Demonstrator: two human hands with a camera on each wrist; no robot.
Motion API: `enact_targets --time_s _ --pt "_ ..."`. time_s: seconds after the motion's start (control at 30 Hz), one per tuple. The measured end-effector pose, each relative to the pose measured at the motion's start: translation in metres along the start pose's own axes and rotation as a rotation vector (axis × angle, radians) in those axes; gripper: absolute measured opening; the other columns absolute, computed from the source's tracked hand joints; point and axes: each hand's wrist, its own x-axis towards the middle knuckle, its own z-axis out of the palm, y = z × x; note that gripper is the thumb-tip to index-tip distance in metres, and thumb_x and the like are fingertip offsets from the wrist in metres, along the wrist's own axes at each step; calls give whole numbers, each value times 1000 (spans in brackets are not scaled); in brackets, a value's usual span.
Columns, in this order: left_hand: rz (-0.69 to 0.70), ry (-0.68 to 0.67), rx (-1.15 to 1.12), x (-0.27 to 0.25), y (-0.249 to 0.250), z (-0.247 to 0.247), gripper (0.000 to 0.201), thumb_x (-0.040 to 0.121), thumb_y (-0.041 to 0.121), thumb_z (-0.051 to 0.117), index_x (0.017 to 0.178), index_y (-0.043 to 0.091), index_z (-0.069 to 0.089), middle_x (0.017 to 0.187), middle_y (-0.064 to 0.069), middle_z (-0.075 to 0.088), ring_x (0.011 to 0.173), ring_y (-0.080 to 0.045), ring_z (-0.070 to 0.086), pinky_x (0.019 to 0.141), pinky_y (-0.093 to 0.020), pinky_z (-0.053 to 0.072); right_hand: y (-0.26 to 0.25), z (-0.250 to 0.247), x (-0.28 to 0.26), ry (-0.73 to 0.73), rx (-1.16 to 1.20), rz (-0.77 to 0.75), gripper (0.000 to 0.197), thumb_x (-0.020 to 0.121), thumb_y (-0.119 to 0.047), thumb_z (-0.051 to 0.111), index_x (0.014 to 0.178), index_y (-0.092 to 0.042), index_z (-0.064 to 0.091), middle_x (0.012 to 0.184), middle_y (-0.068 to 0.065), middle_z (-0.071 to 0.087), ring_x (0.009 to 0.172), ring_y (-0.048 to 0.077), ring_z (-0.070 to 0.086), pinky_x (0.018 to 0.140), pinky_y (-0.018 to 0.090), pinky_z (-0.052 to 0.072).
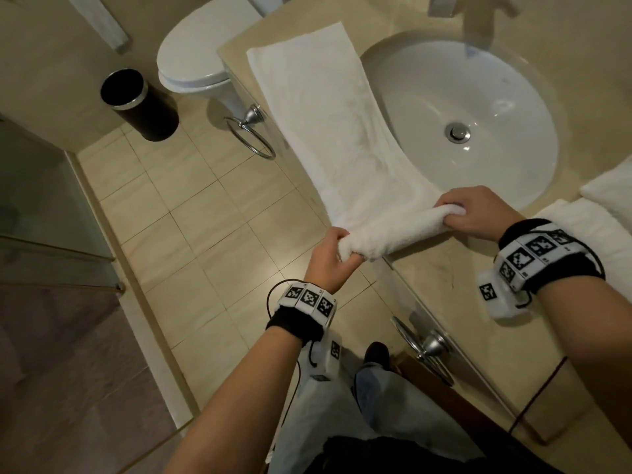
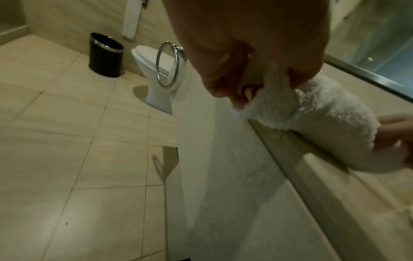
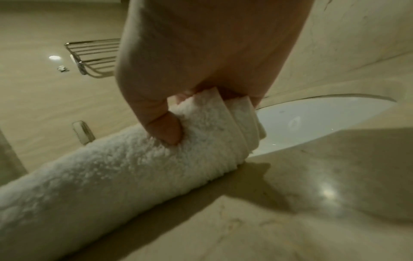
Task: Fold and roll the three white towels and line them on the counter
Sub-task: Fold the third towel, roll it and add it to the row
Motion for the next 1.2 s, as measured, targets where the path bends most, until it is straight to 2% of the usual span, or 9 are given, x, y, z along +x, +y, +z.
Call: enact_targets --time_s 0.1,0.3,0.47,0.6,0.7,0.77,0.9,1.07,1.2 --pt "-150 28 -127 5 3 2 27 84 20 65 97 14 43 76 10 50 63 -2 46 50 -8 37 -4 -5 6 5 103 98 28 67 -24 58 89 -9 68 89 12 66 85 25 56 72 26 36" --pt "-312 126 -257 16 6 3 12 85 17 62 93 12 54 75 6 53 65 -6 49 52 -9 39 -11 -10 21 -14 130 292 36 51 -35 53 77 -12 62 86 11 61 84 26 54 69 27 36" --pt "-457 123 -324 28 11 -3 15 85 20 61 91 8 53 74 4 51 70 -14 48 58 -20 37 -10 -6 42 -14 43 408 41 75 -34 65 108 -10 62 118 14 60 110 31 53 86 32 42" --pt "-544 104 -282 35 15 -9 28 83 27 63 100 10 47 86 1 50 79 -16 48 56 -20 35 -18 -3 47 76 -9 436 39 76 -30 67 106 -13 49 116 13 50 103 32 50 79 34 39" --pt "-360 226 -102 34 12 -8 37 77 22 69 103 12 44 95 2 45 86 -15 45 69 -22 39 -29 -2 44 197 -287 237 32 76 -23 66 102 -11 50 111 12 48 104 31 45 79 38 39" --pt "-34 289 108 34 13 -7 26 76 13 67 99 7 55 97 -1 50 89 -16 47 81 -29 42 -36 2 42 226 -397 100 16 82 -11 59 97 -11 54 100 12 54 93 30 49 72 38 39" --pt "578 147 434 31 21 -1 19 77 13 50 78 3 67 80 -11 66 70 -26 62 65 -31 51 -37 21 26 264 -337 -104 22 68 14 62 77 -6 58 72 15 53 57 31 53 46 33 40" --pt "516 -111 620 21 10 -10 48 64 24 78 106 6 61 110 -11 64 94 -27 64 79 -34 54 -29 24 4 162 -188 -44 38 83 -10 55 121 -7 57 117 7 53 109 23 52 86 35 45" --pt "498 -165 664 21 11 -14 71 44 12 90 108 5 62 116 -15 64 97 -31 66 82 -38 54 -24 34 -7 136 -160 -44 57 80 -5 60 135 -7 47 136 7 45 128 22 40 101 31 37"
